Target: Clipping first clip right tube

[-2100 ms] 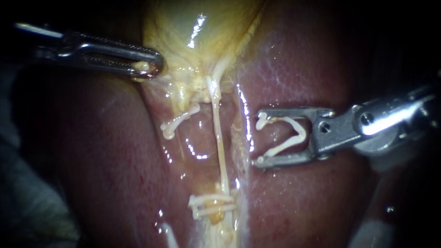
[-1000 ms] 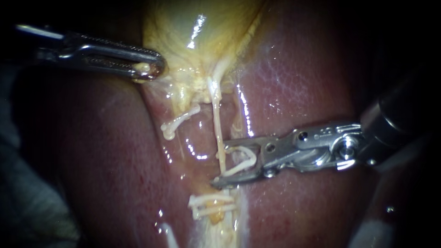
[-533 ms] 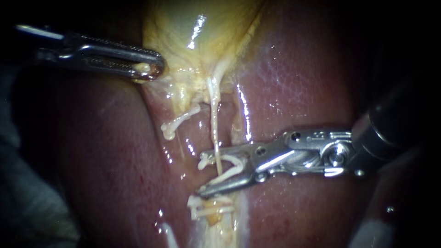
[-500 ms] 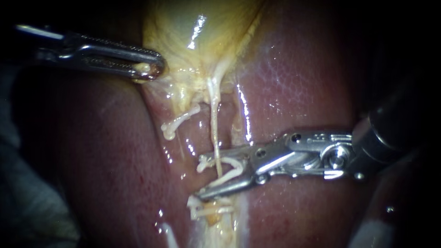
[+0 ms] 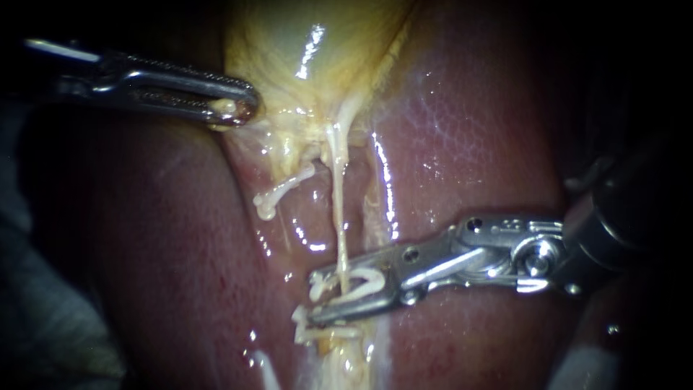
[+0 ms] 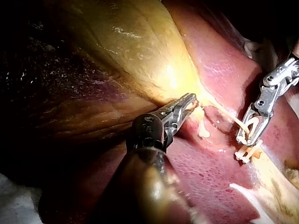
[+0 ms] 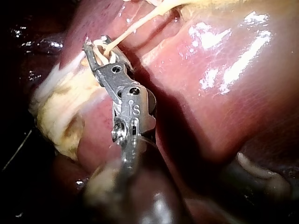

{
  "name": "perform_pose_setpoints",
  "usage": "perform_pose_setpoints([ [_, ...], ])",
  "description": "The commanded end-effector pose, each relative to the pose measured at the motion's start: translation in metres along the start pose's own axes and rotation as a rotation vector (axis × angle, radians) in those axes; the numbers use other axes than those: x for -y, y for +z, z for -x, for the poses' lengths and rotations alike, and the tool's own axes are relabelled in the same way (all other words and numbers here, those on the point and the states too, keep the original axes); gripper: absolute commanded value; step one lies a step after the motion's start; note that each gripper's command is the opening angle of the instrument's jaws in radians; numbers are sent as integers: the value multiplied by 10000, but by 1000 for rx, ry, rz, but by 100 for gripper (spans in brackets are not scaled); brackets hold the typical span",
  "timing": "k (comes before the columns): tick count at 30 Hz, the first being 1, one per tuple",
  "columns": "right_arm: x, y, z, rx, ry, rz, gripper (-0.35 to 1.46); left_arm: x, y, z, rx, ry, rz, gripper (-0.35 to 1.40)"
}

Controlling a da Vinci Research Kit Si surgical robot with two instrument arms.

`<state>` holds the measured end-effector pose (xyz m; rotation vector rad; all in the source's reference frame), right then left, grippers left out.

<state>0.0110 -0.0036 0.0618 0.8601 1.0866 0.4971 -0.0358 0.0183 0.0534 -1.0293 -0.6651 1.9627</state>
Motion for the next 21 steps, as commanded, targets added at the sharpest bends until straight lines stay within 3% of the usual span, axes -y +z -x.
perform_pose_setpoints([
  [1,0,1,0,0,-1,0,-21,0,0,0,0,0,0,-35],
  [4,1,1,0,6,11,3,-35,0,1,0,0,0,0,-35],
  [10,0,1,0,32,41,17,-35,0,1,0,0,0,0,-35],
  [21,-1,3,2,32,51,20,-35,2,2,-1,0,0,0,-35],
])
